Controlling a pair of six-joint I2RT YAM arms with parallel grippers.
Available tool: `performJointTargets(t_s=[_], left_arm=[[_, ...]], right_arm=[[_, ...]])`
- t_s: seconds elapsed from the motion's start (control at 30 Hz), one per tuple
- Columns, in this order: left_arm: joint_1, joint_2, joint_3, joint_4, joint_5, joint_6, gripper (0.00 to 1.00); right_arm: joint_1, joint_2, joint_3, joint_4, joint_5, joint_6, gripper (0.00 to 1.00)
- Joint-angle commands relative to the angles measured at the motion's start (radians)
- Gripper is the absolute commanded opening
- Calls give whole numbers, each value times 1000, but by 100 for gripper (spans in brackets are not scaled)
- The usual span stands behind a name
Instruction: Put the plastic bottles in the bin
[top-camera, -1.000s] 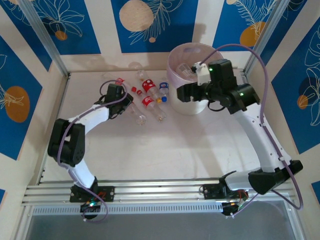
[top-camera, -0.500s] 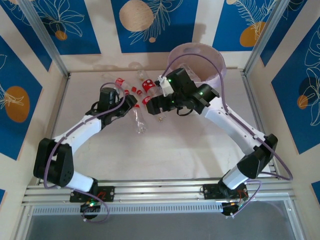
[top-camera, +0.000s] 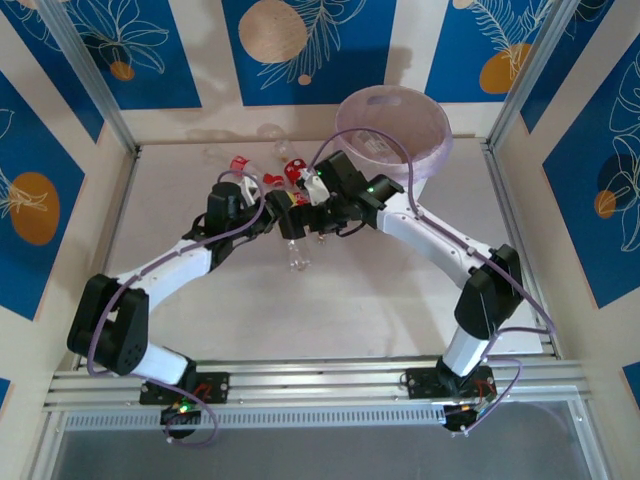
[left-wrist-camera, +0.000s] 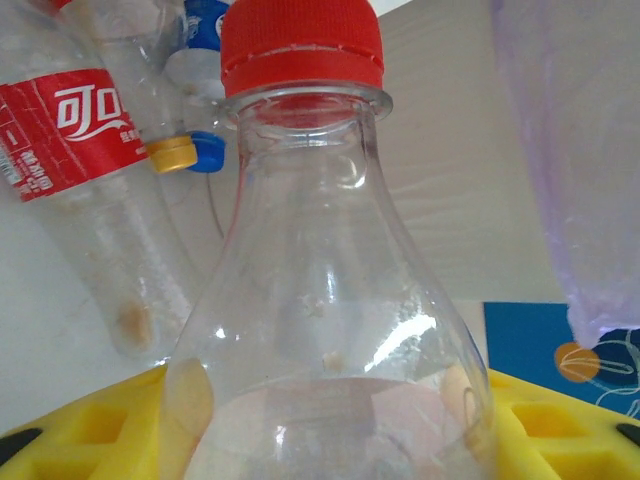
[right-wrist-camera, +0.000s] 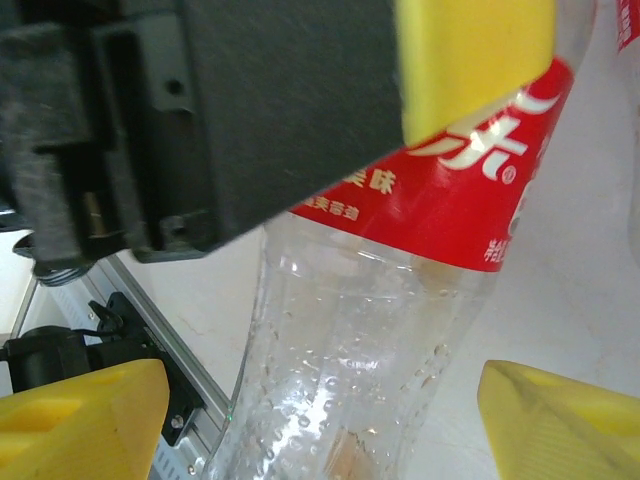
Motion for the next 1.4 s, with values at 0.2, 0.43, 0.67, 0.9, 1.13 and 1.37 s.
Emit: performJointTargets(t_s=[0.2, 0.43, 0.67, 0.9, 1.13, 1.37], left_arm=[[-7, -48, -31, 136, -20, -69, 9], [-9, -48, -50, 180, -28, -91, 9], [-10, -45, -74, 207, -45, -104, 37], [-8, -48, -88, 232, -61, -119, 71], [19, -86, -104, 239, -65, -119, 100], [143, -177, -202, 246, -35, -173, 100]], right_arm=[[9, 69, -12, 55, -32, 50, 83], [-1, 92, -4, 58, -24, 63, 72], [-13, 74, -18, 64, -32, 71, 58], [-14, 60, -40, 84, -31, 77, 52], [-25, 43, -31, 78, -13, 68, 51], [-19, -41, 58, -30, 43, -21, 50]])
